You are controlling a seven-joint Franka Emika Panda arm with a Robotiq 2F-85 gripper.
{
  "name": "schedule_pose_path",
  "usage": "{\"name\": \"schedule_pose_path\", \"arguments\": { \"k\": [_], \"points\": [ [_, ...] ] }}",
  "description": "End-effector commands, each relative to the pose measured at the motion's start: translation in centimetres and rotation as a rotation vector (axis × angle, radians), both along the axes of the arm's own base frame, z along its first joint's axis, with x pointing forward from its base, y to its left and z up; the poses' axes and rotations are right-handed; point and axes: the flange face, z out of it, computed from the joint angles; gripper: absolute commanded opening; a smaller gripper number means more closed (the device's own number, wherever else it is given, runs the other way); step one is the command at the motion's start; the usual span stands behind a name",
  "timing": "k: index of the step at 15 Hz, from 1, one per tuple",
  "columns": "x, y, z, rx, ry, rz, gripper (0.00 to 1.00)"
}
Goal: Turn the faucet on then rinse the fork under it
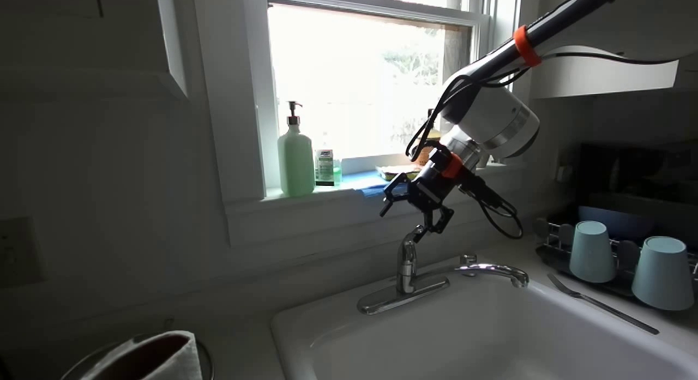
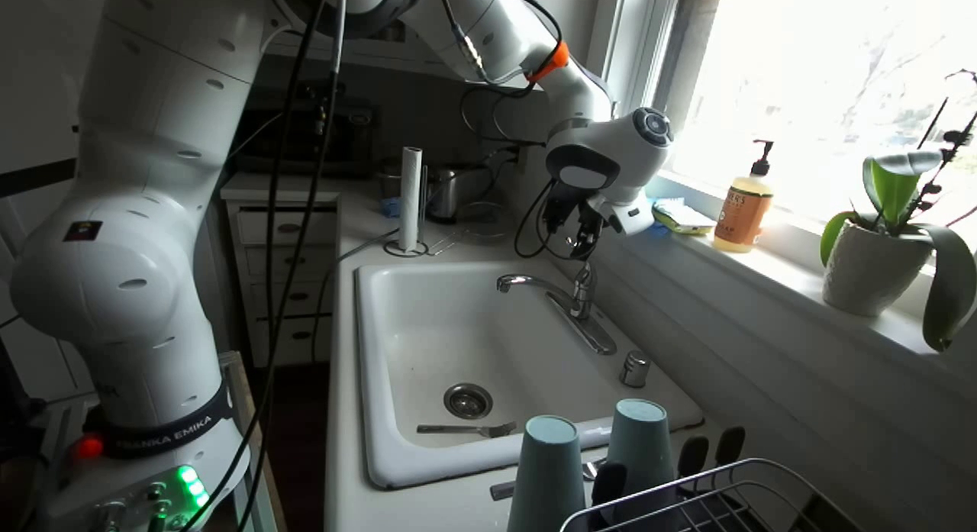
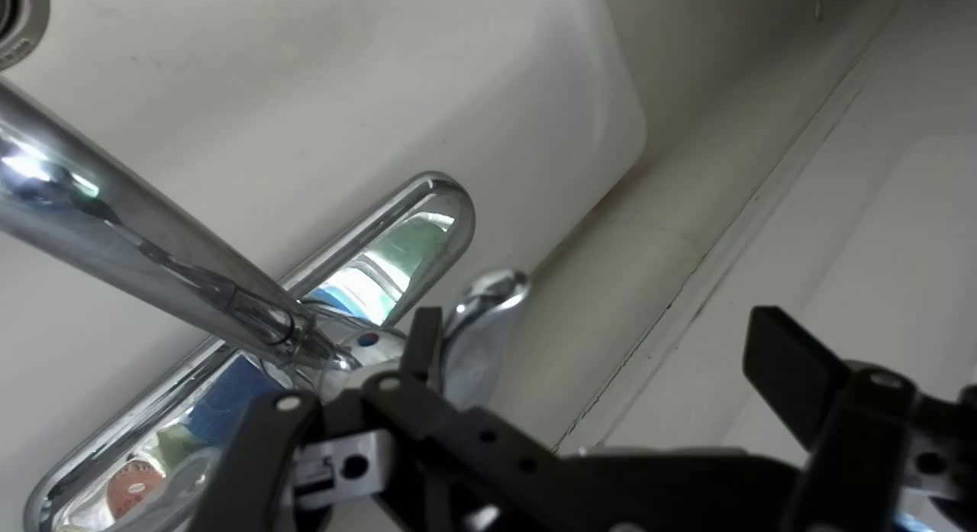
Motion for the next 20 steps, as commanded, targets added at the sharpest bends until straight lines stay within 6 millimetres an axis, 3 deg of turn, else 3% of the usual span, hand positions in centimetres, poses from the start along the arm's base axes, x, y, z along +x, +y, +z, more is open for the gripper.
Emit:
{"name": "schedule_pose_path", "arguments": {
  "k": [1, 20],
  "points": [
    [0.60, 0.00, 1.92, 0.064, -0.058, -0.001, 1.00],
    [0.44, -0.86, 2.49, 0.054, -0.077, -0.023, 1.00]
  ]
}}
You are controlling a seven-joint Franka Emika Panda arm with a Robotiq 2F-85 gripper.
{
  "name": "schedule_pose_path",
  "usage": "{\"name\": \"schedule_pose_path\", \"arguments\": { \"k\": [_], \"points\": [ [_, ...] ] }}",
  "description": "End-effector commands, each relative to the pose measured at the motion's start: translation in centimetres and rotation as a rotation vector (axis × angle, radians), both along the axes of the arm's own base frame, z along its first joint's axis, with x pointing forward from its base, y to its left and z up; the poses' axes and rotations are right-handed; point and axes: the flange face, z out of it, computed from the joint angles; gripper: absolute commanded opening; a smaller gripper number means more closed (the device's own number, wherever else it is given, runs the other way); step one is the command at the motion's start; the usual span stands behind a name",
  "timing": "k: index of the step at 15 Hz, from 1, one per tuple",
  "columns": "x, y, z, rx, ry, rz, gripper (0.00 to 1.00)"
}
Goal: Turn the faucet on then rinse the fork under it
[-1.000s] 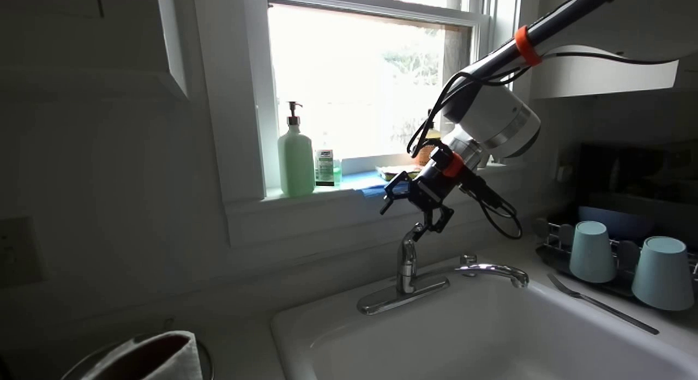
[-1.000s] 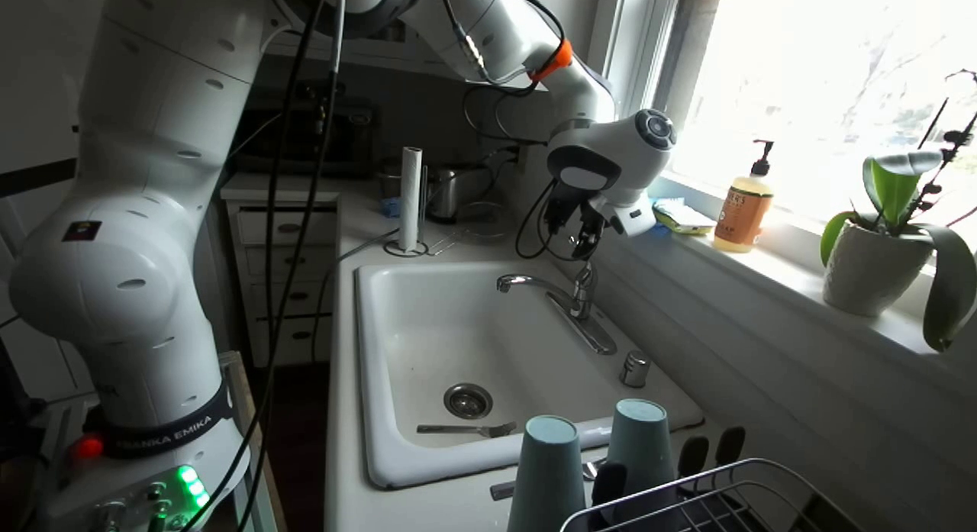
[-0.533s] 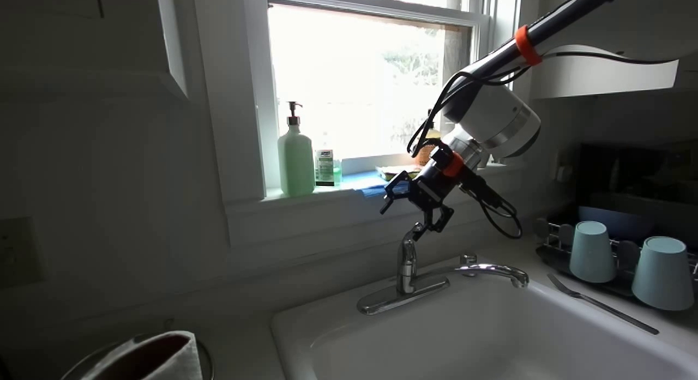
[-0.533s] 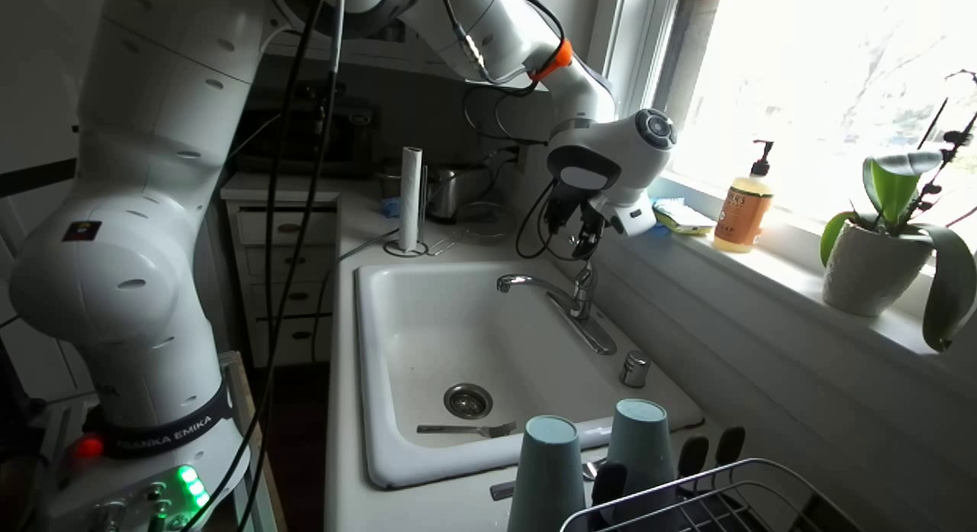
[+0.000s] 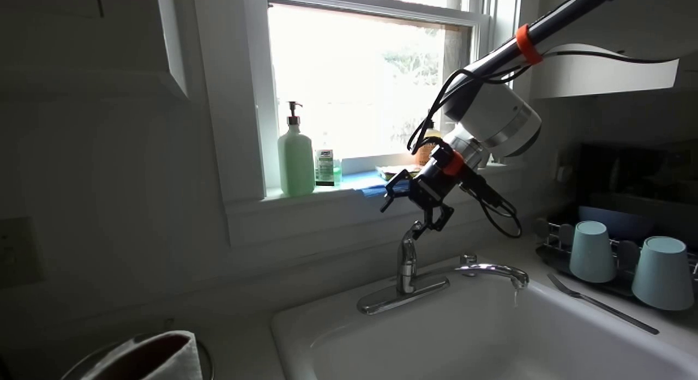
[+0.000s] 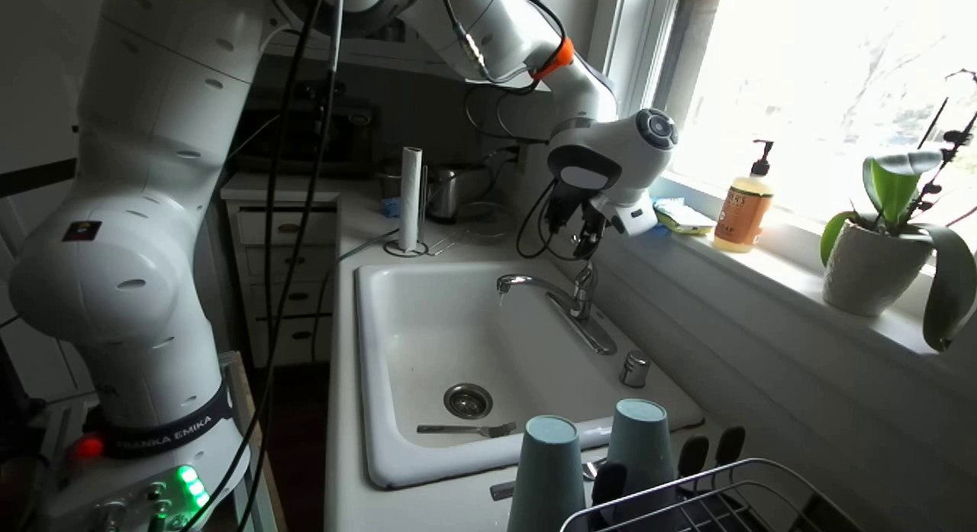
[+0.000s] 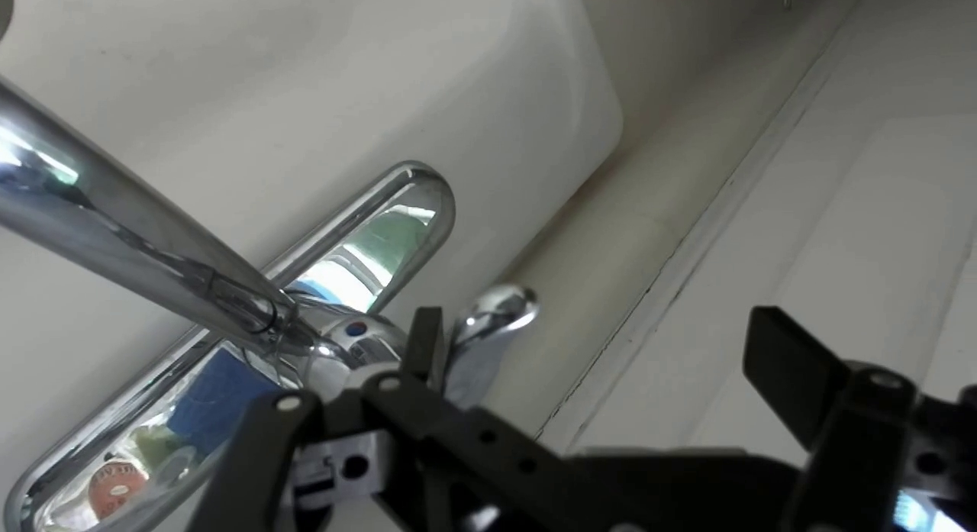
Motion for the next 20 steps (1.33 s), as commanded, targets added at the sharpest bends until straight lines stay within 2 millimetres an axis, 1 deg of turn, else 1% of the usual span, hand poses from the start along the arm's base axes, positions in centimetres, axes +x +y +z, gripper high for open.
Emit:
{"name": "schedule_pose_path", "arguments": {
  "k": [1, 4, 6, 9, 12, 14, 17, 20],
  "points": [
    [0.4, -0.2, 2.3, 0.033, -0.052, -0.007, 1.00],
    [0.2, -0.1, 2.4, 0.016, -0.028, -0.006, 1.00],
    [-0.1, -0.1, 2.7, -0.034, 0.000, -0.024, 1.00],
    [-1.0, -0.2, 3.9, -0.119, 0.051, -0.043, 1.00],
    [-2.0, -0.6, 5.3, -0.254, 0.128, -0.052, 1.00],
    [-2.9, -1.0, 5.7, -0.334, 0.191, -0.050, 1.00],
    [-4.6, -1.7, 5.3, -0.437, 0.287, -0.006, 1.00],
    [-7.2, -2.1, 4.2, -0.519, 0.357, 0.077, 1.00]
  ]
}}
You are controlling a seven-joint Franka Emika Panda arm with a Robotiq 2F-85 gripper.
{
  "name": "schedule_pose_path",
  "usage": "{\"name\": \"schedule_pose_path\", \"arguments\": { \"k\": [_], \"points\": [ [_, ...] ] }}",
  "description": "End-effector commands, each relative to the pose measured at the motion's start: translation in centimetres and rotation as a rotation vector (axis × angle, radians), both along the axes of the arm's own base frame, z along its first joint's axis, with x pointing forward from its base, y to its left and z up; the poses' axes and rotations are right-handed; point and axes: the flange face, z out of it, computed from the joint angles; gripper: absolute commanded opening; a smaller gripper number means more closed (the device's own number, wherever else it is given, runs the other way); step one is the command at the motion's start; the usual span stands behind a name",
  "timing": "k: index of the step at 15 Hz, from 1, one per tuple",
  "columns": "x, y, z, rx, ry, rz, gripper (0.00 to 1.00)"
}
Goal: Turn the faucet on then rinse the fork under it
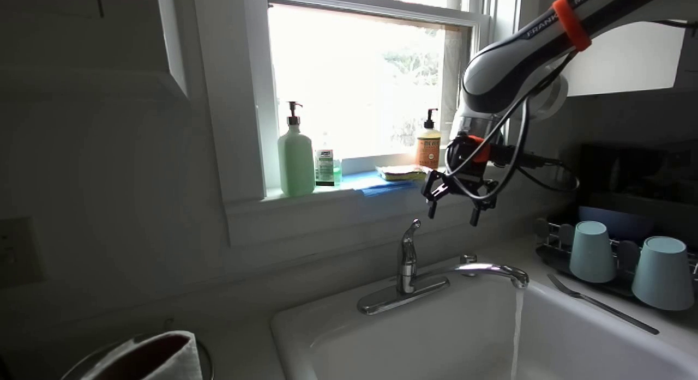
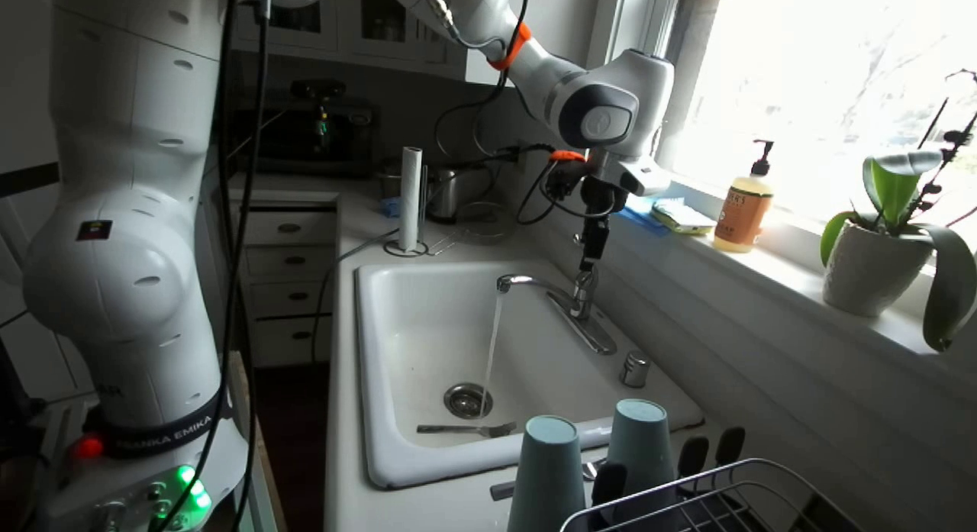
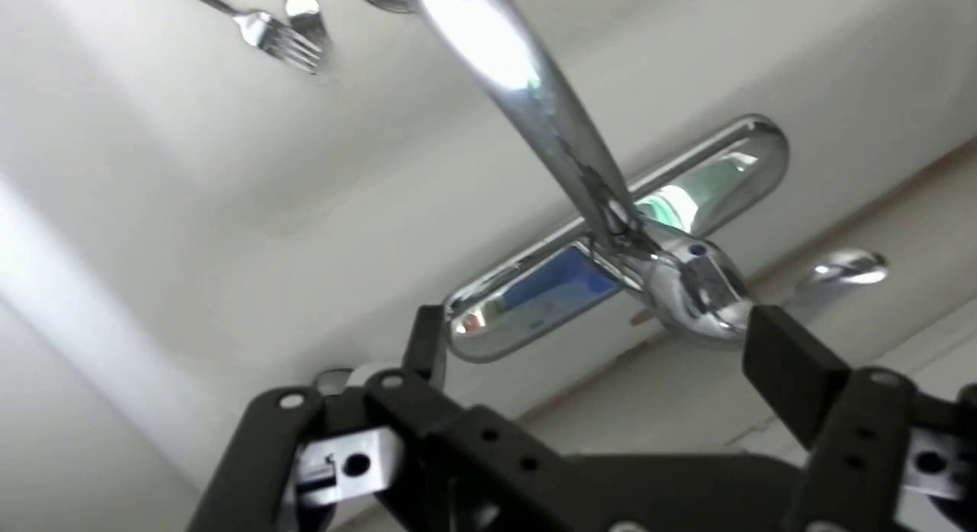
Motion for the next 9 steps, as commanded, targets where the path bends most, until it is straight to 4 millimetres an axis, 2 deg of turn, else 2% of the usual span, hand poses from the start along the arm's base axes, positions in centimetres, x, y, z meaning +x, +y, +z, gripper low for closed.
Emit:
{"name": "schedule_pose_path", "arguments": {
  "k": [1, 5, 9],
  "points": [
    [-3.9, 0.0, -0.5, -0.081, 0.097, 0.068, 1.00],
    [-7.8, -0.2, -2.3, -0.134, 0.184, 0.179, 1.00],
    [-11.3, -1.5, -4.1, -0.155, 0.214, 0.168, 1.00]
  ]
}}
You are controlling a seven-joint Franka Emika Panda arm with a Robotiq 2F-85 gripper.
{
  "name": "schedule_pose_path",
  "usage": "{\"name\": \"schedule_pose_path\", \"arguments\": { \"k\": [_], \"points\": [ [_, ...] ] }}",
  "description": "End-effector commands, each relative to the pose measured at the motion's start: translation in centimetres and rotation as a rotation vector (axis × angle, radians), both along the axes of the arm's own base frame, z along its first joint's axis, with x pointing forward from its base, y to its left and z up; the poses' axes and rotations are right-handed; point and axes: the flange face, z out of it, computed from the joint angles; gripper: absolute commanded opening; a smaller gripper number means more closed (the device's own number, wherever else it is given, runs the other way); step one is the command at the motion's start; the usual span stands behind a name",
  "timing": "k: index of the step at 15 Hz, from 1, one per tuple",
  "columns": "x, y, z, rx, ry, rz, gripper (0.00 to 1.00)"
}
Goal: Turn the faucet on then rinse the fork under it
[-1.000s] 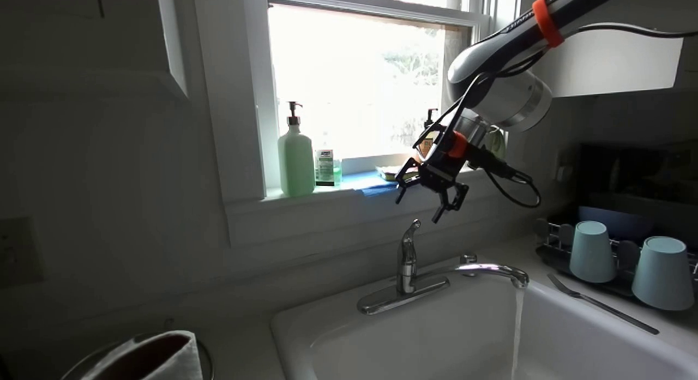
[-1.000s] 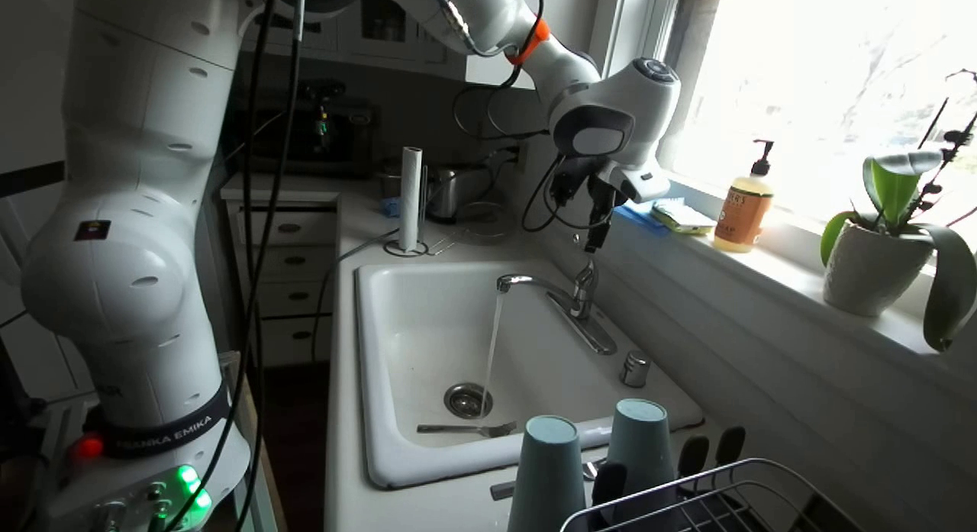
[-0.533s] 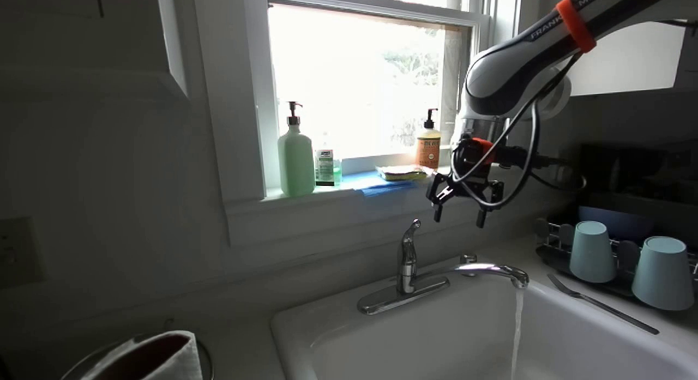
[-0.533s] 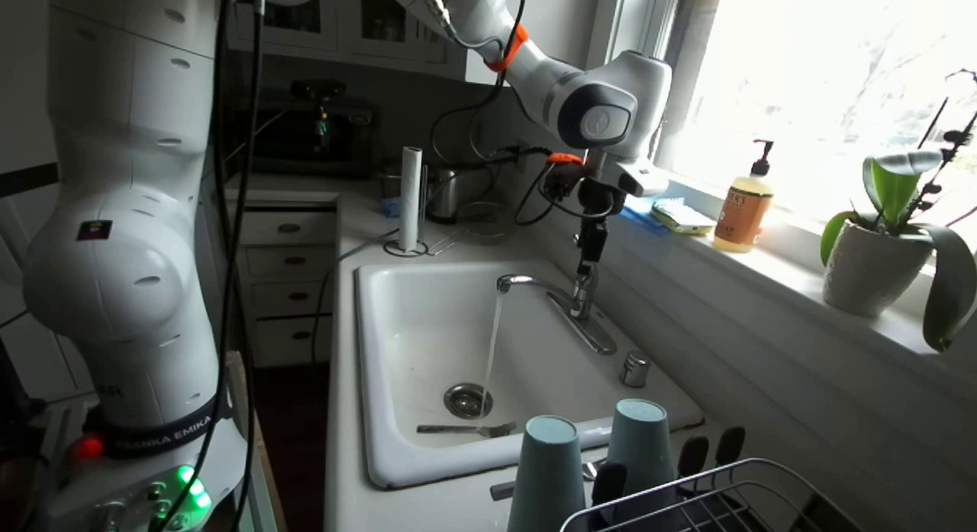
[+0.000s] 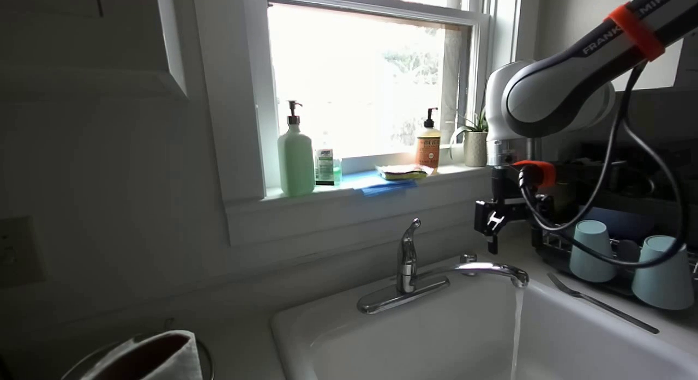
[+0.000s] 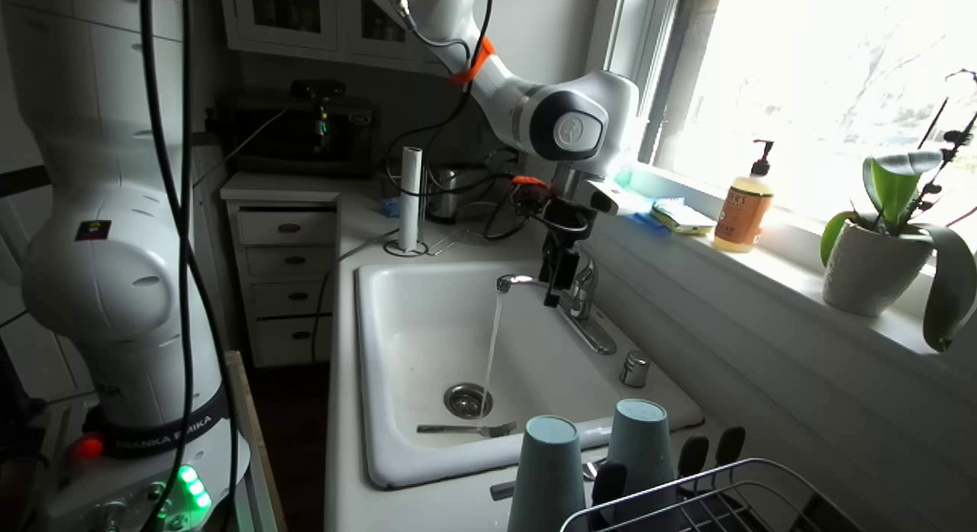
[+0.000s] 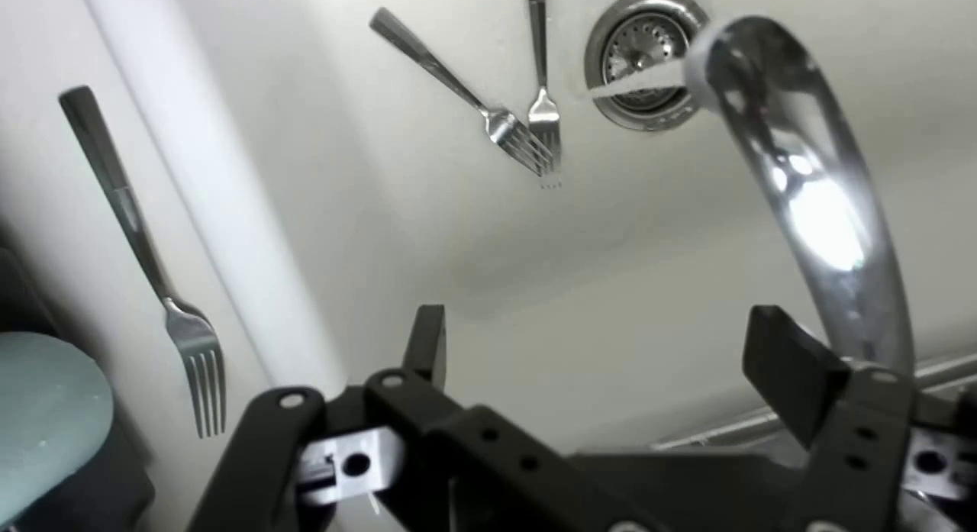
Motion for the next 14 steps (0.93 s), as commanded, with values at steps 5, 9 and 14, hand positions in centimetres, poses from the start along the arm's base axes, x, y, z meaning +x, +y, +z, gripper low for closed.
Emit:
{"name": "schedule_pose_path", "arguments": {
  "k": [5, 9, 14],
  "points": [
    [-3.9, -3.1, -1.2, -0.002, -0.016, -0.057, 1.00],
    [-4.2, -3.3, -1.3, -0.002, -0.019, -0.061, 1.00],
    [-5.0, -5.4, -3.0, 0.024, 0.040, -0.069, 1.00]
  ]
}}
